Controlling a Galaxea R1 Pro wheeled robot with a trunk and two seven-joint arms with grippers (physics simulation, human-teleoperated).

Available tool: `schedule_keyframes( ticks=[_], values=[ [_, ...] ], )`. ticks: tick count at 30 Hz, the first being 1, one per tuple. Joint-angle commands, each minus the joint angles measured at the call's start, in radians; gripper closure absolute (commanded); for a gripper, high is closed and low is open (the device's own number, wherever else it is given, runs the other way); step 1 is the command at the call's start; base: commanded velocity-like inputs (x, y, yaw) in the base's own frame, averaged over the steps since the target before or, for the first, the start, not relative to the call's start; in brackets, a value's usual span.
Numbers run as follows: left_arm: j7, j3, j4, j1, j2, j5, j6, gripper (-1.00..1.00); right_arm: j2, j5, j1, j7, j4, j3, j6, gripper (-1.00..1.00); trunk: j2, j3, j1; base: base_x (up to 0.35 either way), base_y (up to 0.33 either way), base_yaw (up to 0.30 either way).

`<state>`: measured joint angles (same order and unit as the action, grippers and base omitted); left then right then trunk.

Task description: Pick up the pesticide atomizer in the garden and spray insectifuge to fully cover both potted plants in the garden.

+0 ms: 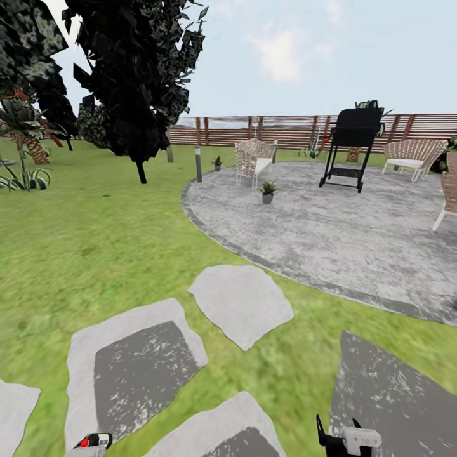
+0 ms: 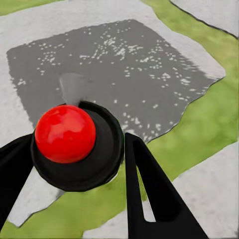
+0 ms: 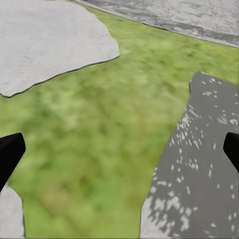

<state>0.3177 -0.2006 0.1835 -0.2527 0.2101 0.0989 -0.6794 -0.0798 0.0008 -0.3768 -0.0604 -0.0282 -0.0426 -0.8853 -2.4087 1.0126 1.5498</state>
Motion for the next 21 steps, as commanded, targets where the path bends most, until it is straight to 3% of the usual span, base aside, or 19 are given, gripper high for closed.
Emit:
schedule_keyframes(
  ticks=[1,18,21],
  values=[
    [0.01,-0.002,-0.001,-0.001,0.0,0.01,0.0,1.0,0.0,0.001,-0.001,0.001,0.001,-0.003,-0.002,-1.0,0.0,0.001,0.0,0.34,0.0,0.0],
    [0.009,-0.003,-0.001,-0.001,-0.001,0.012,0.0,1.0,0.002,0.002,-0.001,0.001,0.002,-0.002,-0.001,-1.0,0.0,0.001,0.0,0.34,0.0,-0.002],
    [0.009,-0.003,-0.001,-0.001,-0.001,0.013,0.0,1.0,0.002,0.002,-0.001,0.001,0.002,-0.002,-0.001,-1.0,0.0,0.001,0.0,0.34,0.0,-0.229]
  ],
)
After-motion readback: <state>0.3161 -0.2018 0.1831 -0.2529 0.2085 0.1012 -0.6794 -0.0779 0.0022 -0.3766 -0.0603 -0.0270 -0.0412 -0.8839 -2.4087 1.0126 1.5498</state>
